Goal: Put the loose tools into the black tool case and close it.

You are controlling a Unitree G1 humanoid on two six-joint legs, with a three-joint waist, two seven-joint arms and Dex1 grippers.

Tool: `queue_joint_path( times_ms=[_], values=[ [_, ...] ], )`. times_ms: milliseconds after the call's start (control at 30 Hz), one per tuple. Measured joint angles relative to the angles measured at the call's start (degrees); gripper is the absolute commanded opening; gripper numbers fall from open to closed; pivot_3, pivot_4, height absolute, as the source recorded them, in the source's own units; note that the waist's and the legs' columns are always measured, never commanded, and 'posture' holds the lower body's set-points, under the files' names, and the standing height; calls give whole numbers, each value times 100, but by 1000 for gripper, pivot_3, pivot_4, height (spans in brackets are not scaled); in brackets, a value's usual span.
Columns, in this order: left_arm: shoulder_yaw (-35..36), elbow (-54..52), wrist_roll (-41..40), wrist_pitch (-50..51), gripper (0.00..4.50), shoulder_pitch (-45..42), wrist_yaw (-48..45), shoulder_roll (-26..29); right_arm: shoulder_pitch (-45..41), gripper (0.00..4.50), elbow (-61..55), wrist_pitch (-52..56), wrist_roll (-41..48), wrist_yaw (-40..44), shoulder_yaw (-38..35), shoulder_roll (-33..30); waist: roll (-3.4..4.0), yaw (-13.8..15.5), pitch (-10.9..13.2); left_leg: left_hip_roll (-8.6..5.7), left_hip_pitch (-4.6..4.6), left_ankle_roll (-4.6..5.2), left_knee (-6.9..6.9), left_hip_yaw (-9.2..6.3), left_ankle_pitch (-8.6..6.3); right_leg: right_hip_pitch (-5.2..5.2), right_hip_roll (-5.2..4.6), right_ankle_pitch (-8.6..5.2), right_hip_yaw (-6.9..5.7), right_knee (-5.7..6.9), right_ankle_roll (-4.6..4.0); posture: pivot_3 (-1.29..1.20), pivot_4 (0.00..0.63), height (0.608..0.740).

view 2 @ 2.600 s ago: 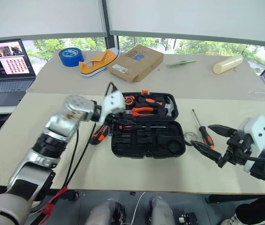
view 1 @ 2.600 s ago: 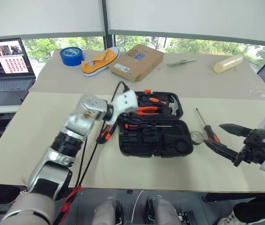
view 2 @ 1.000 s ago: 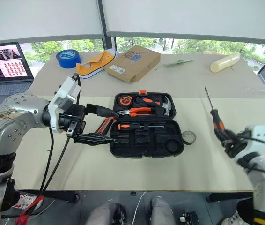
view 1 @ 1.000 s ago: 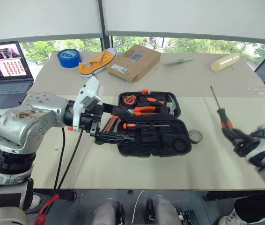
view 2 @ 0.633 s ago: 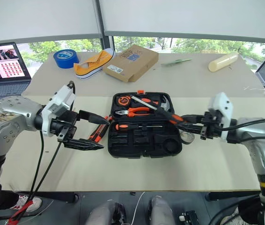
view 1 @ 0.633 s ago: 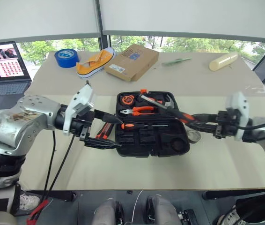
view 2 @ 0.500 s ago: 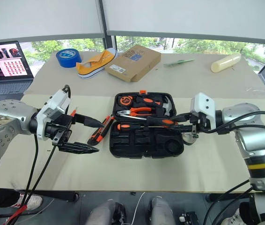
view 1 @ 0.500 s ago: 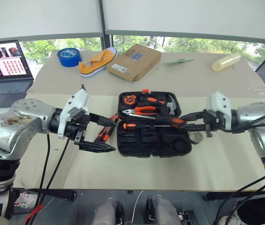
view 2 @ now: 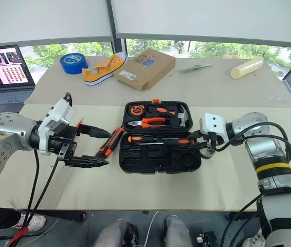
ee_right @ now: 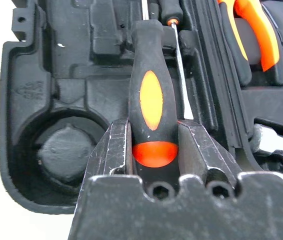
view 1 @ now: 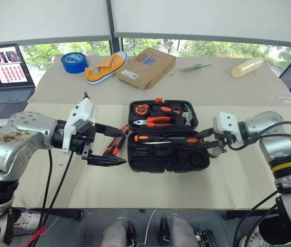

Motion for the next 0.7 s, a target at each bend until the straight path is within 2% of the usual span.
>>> queue_joint_path(
  times_ms=[67, 100, 200, 400, 467, 500, 567, 700],
  values=[
    [0, -1, 0, -5, 4500, 11, 20, 0, 0, 952, 94, -75, -25, -5, 0, 21, 0, -1, 0, 0, 1, 0, 0, 0, 0, 0, 0, 0, 1, 0, 0, 0, 150, 731],
    [0, -1, 1, -14, 4500, 11, 24, 0, -9, 1452, 109, -82, -46, -3, 0, 22, 0, -1, 0, 0, 1, 0, 0, 0, 0, 0, 0, 0, 1, 0, 0, 0, 150, 731],
    [0, -1, 4, -29, 4500, 11, 25, 0, -29, 2281, 111, -80, -69, 0, 0, 22, 0, -4, 0, 0, 1, 0, 0, 0, 0, 0, 0, 1, 1, 1, -1, 0, 150, 731],
    [-1, 22, 16, -78, 4500, 10, 19, -1, -140, 4324, -70, 552, 139, -64, -132, 212, 1, -11, 0, 1, 1, 0, 0, 0, 0, -2, 1, 21, 1, 2, -36, 0, 150, 731],
    [-2, 41, 23, -155, 4500, 9, 18, -1, -211, 4324, -352, 986, 324, -148, -255, 319, 1, -10, 0, 2, 1, -1, 0, 0, 0, -2, 2, 22, 1, 2, -38, 0, 150, 731],
    [-2, 49, 27, -172, 4500, 9, 17, -2, -222, 4163, -530, 1192, 433, -166, -290, 361, 1, -10, 0, 3, 0, -1, -1, 0, 0, -2, 2, 22, 1, 2, -38, 0, 150, 731],
    [-5, 57, 34, -205, 4500, 9, 15, -2, -217, 3634, -738, 1451, 515, -193, -307, 420, 1, -9, 0, 2, 0, -1, 0, 0, 0, -2, 2, 23, 0, 2, -39, 0, 150, 731],
    [-16, 93, 52, -275, 4500, 9, 1, -2, -133, 2249, -1012, 1704, 609, -362, -303, 577, 1, 4, 0, 0, -1, -1, 0, 0, 0, -1, 0, 23, -1, 1, -39, 0, 150, 731]
  ],
)
